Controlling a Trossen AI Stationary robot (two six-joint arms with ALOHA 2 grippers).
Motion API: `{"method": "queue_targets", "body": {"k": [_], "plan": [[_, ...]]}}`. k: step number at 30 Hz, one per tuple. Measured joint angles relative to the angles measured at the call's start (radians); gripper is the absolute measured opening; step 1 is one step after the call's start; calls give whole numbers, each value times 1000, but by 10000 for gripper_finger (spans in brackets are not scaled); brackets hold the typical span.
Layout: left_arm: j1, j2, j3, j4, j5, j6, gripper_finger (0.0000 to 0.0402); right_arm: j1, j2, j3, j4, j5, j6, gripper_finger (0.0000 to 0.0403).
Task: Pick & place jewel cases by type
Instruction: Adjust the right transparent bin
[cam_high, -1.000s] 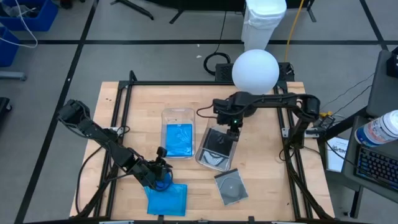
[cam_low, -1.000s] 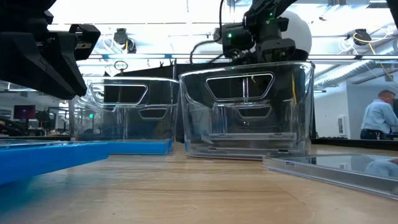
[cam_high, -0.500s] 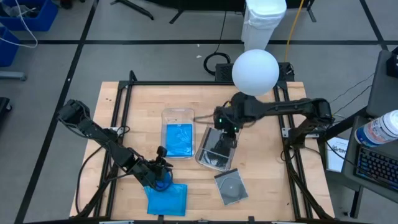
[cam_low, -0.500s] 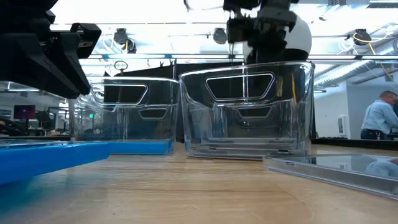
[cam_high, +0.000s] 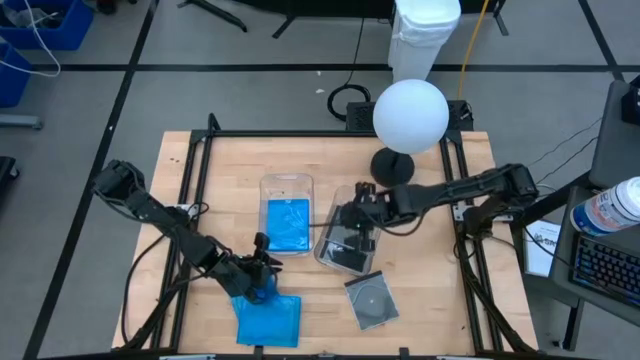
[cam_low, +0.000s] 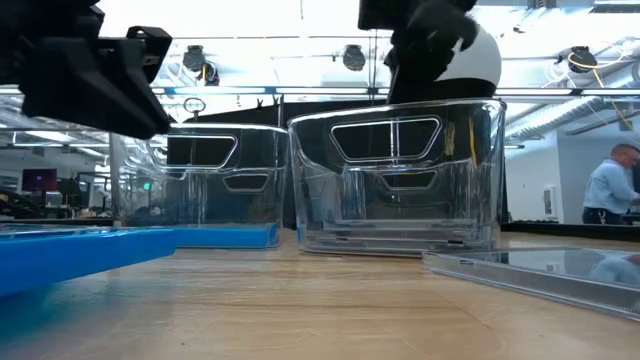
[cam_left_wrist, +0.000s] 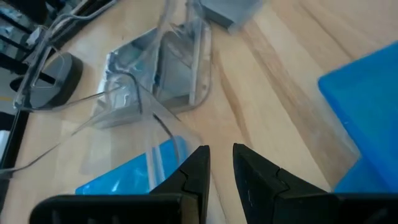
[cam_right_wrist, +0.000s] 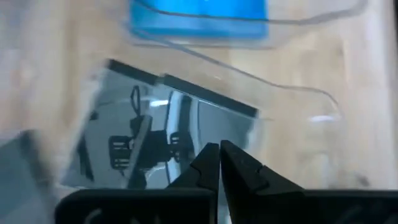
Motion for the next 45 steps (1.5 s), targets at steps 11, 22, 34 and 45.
{"method": "queue_targets", "body": {"k": [11, 22, 34, 45], "plan": [[5, 0, 44, 84, 28, 65, 76, -203, 24, -5, -82, -12, -36, 1], [35, 214, 277, 72, 179, 182, 76, -302, 31, -148, 77, -105, -93, 0], [91, 500, 520, 97, 133, 281, 76, -251, 29, -212, 125, -94, -116, 0], [127, 534, 532, 92, 132, 273, 76, -152, 29, -271, 233, -98, -120, 0]]}}
